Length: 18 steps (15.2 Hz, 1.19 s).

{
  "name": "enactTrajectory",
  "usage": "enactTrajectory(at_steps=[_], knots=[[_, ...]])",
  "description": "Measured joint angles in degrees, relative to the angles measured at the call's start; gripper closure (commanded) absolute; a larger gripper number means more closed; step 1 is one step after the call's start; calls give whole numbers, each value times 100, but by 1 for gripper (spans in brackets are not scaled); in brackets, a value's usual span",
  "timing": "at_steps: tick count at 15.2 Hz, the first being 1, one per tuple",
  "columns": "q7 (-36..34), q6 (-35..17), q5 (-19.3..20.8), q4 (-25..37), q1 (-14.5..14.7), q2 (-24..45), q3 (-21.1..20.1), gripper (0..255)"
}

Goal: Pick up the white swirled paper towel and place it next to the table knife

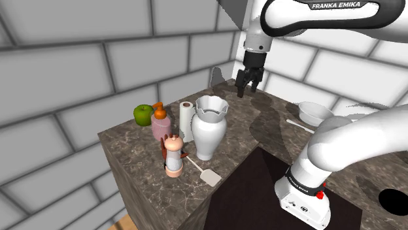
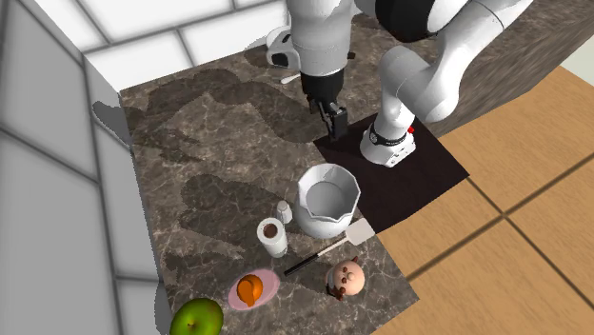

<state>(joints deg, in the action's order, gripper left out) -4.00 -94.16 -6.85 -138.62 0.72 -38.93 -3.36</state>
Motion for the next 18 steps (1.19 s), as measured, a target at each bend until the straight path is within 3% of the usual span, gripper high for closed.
enactTrajectory(at_steps=[8,12,15,16,18], knots=[[-716,-1397,-216,665,158,1263,-653,0],[-1077,-3276,-97,990,197,2216,-942,0],[-1338,-4075,10,1127,250,2708,-1094,0],[-1382,-4048,54,1297,250,2873,-1112,0],[-1574,-3013,167,1486,280,3219,-1219,0]])
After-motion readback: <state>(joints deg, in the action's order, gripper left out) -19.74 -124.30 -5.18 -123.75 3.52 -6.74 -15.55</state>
